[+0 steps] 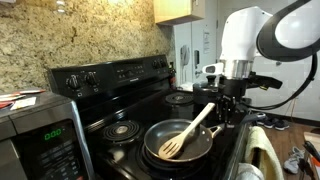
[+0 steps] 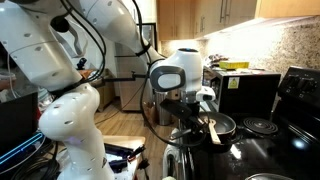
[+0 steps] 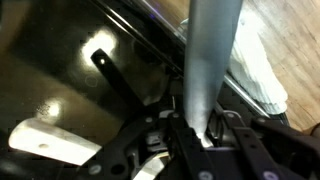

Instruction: Move the pan to the left front plate of the stove

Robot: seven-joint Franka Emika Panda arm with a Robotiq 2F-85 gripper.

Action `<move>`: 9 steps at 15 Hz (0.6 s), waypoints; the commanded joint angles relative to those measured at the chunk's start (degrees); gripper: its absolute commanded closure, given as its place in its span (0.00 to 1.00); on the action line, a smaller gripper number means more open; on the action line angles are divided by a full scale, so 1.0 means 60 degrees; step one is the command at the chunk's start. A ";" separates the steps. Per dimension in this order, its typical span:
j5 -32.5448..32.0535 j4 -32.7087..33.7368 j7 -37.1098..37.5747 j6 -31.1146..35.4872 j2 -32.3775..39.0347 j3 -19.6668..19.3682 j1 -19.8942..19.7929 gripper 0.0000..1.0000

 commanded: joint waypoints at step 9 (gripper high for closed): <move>0.0502 0.0177 -0.2031 0.0185 0.0329 -0.0165 0.0185 0.93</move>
